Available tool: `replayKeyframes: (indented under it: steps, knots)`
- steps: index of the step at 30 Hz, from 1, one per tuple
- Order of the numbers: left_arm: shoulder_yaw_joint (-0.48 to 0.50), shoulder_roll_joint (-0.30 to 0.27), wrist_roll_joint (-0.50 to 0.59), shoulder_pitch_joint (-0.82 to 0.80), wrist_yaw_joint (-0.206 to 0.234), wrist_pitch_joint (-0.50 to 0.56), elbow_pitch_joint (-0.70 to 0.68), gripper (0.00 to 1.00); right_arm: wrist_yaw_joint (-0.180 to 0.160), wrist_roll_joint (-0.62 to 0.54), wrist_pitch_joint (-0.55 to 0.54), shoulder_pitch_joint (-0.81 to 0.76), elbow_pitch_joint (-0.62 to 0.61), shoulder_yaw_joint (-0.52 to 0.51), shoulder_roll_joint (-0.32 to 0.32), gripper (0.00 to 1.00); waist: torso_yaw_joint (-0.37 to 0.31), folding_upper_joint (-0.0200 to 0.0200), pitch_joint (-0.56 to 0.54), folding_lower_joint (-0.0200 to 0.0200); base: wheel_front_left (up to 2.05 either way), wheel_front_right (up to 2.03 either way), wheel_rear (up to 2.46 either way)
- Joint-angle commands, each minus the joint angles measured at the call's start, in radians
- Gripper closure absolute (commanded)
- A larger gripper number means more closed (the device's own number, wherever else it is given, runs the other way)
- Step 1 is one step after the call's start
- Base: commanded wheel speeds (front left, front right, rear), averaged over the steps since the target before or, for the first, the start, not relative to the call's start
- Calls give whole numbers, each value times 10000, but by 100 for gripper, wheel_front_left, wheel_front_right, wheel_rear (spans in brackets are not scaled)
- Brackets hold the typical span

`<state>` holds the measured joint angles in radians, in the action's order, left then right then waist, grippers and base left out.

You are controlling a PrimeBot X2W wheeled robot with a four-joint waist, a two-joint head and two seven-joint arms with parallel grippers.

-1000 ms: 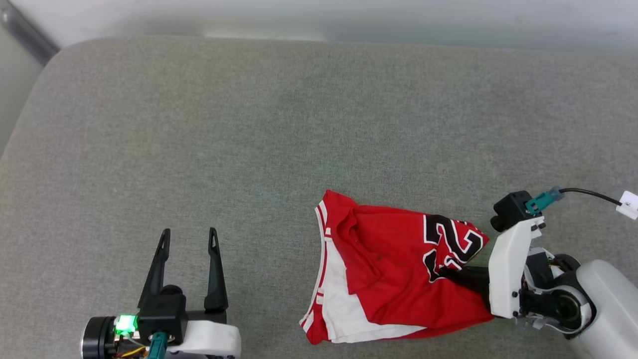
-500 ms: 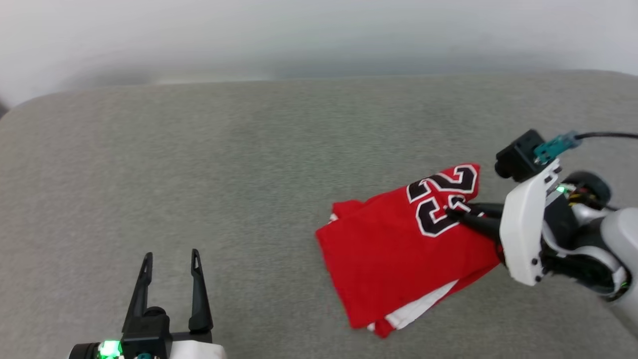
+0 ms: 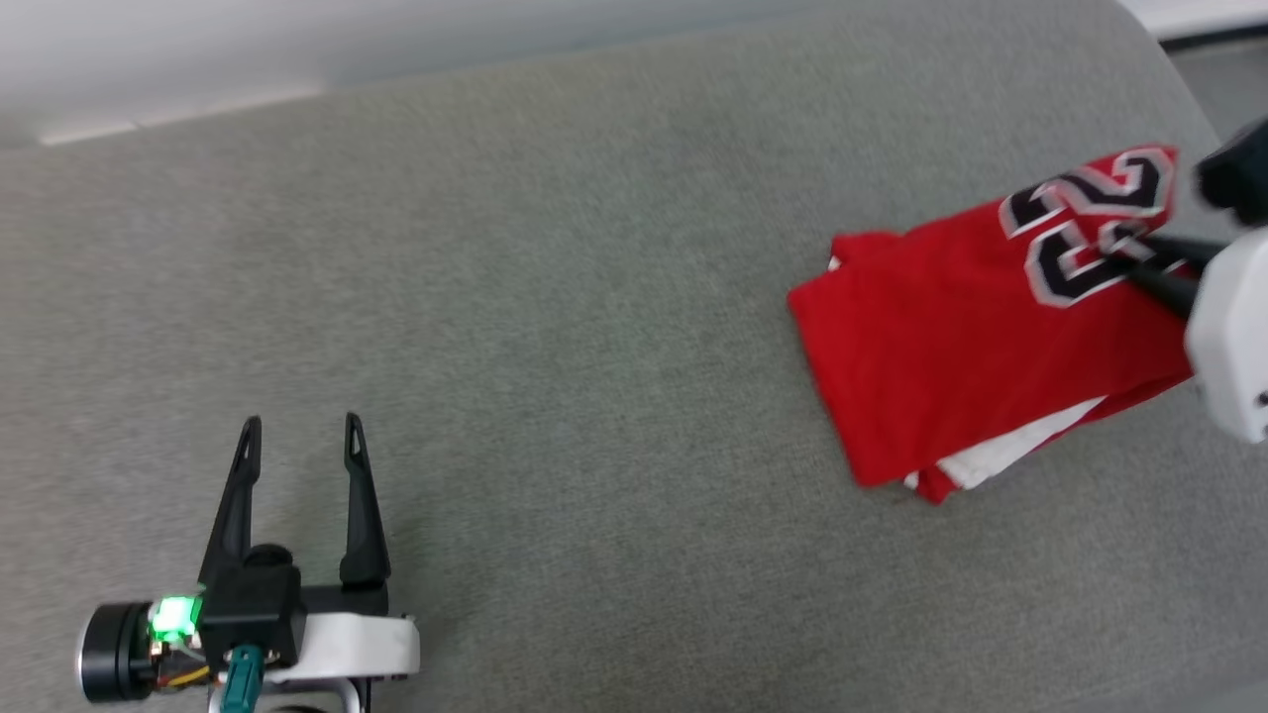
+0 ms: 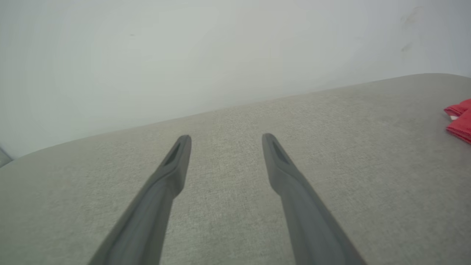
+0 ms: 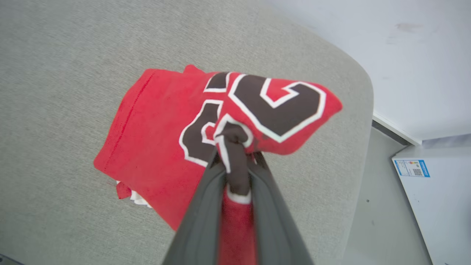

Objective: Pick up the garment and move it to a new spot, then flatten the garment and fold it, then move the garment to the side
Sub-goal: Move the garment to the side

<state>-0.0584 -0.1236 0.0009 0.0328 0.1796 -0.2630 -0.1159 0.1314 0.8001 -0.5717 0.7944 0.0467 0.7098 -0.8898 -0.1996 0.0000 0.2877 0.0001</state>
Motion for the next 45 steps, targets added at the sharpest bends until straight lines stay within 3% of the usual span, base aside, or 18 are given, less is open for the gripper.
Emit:
replayKeyframes:
  steps: [1, 3, 12, 22, 23, 24, 29, 34, 40, 43, 45]
  knots:
    - [-61, -150, 108, -289, -57, -21, -62, 0, -15, -283, 258, 306, 471, -77, -219, 100, -534, 0, 822, -1, 0, 0, 0]
    - [-144, -248, 192, -455, -82, -21, -120, 0, -15, -829, 479, 551, 984, -2, -512, 100, -576, 0, 1134, -1, 0, 0, 0]
    - [-217, -676, 254, -904, 37, -21, -739, 0, -15, -1416, 1330, 1209, 3655, -822, -628, 100, -541, 0, 2311, -1, 0, 0, 0]
    - [-399, -941, 265, -1112, 326, -21, -1331, 0, -14, -1899, 2295, 1700, 6294, -1922, 443, 100, -474, 0, 3014, -1, 0, 0, 0]
    - [-425, -952, 254, -1109, 340, -21, -1322, 0, -15, -1965, 2298, 1741, 6513, -1969, 563, 85, -472, 0, 2984, -1, 0, 0, 0]
    - [-456, -955, 239, -1095, 359, -21, -1304, 0, -15, -2089, 2351, 1770, 6695, -1976, 657, 0, -464, 0, 2923, -1, 0, 0, 0]
    - [-599, -839, 124, -940, 523, -21, -1158, 0, -15, -3253, 3256, 2216, 7431, -2142, 781, 0, -385, 0, 2367, -1, 0, 0, 0]
    - [-727, -637, 21, -686, 697, -21, -999, 0, -15, -4740, 5460, 2733, 7691, -2645, 926, 0, -166, 0, 1565, -1, 0, 0, 0]
    - [-714, -399, -111, -160, 876, -21, -905, 0, -15, -5988, 8065, 2658, 7603, -4067, 1922, 0, 184, 0, 653, -1, 0, 0, 0]
    - [-726, -348, -130, 95, 910, -21, -861, 0, -12, -6522, 8337, 2178, 6948, -4988, 2841, 0, 431, 0, 263, -1, 0, 0, 0]
    - [-722, -289, -152, 240, 910, -21, -832, 0, -15, -6866, 8367, 1731, 5710, -5631, 3415, 0, 602, 0, 54, -1, 0, 0, 0]
